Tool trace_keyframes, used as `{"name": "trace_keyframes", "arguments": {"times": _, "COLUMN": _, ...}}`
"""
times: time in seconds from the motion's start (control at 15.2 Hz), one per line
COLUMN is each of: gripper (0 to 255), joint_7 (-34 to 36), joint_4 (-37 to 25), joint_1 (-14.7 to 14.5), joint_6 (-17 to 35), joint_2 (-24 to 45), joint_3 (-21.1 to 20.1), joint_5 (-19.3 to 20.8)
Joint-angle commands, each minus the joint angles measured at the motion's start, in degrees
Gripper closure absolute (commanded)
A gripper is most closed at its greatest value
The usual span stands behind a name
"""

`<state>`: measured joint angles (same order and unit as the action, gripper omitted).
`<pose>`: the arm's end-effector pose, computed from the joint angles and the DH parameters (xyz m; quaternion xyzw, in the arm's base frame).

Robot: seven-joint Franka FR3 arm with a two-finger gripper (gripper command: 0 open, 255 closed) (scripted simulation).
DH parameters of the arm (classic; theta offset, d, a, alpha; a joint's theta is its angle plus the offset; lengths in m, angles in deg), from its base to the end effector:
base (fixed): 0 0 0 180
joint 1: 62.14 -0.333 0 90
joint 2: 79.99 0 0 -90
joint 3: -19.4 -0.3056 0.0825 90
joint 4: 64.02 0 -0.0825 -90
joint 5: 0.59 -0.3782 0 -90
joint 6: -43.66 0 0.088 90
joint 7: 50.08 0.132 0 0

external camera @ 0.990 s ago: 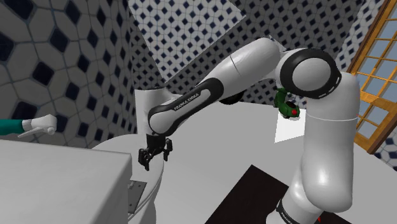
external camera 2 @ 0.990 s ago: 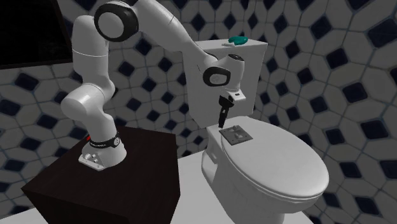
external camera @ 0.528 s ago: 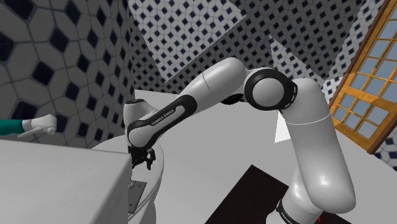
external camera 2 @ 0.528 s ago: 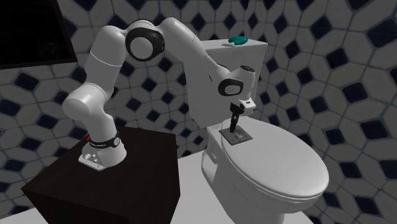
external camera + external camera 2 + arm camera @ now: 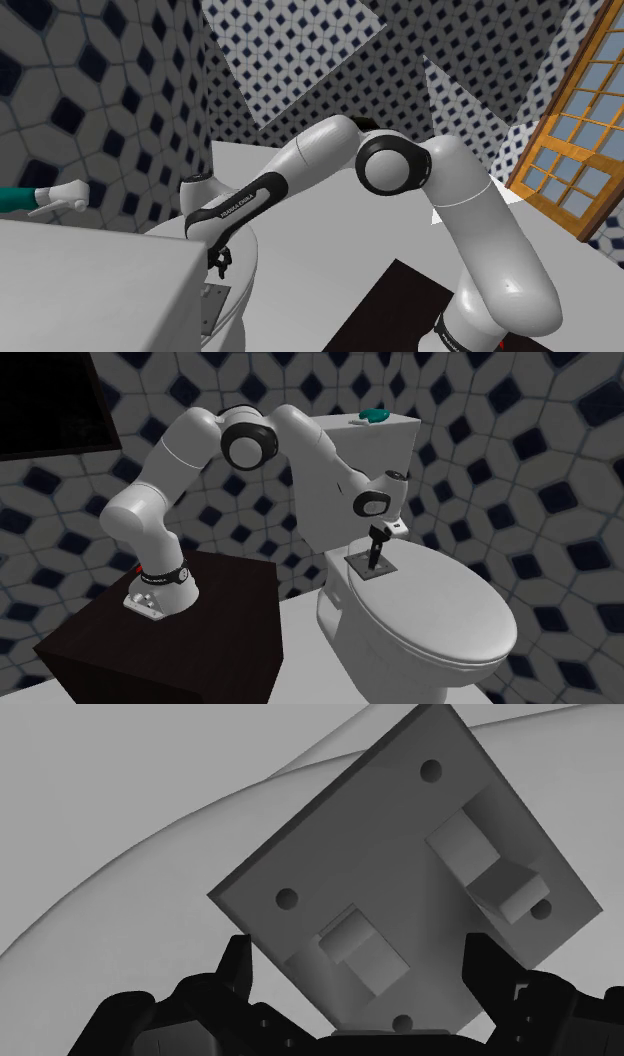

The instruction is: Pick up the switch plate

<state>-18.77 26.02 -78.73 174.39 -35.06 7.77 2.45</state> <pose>0.6070 0.3076 0.1526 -0.9975 0.0358 0.0513 0.0314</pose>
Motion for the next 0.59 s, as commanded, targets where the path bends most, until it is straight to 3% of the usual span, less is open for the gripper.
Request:
{"name": "trace_keyframes", "arguments": {"times": 0.0, "gripper": 0, "joint_7": -0.1, "joint_4": -0.1, "joint_1": 0.0, "joint_6": 0.9, "joint_2": 1.0, "joint_3": 0.1, "joint_5": 0.1}}
{"name": "trace_keyframes", "arguments": {"times": 0.2, "gripper": 0, "joint_7": -0.1, "joint_4": -0.3, "joint_1": -0.1, "joint_6": 1.6, "joint_2": 1.9, "joint_3": 0.3, "joint_5": 0.2}}
{"name": "trace_keyframes", "arguments": {"times": 0.26, "gripper": 255, "joint_7": -0.2, "joint_4": -0.2, "joint_1": -0.1, "joint_6": 1.6, "joint_2": 1.8, "joint_3": 0.2, "joint_5": 0.2}}
{"name": "trace_keyframes", "arguments": {"times": 0.53, "gripper": 255, "joint_7": -0.1, "joint_4": -0.2, "joint_1": -0.1, "joint_6": 1.6, "joint_2": 1.8, "joint_3": 0.2, "joint_5": 0.2}}
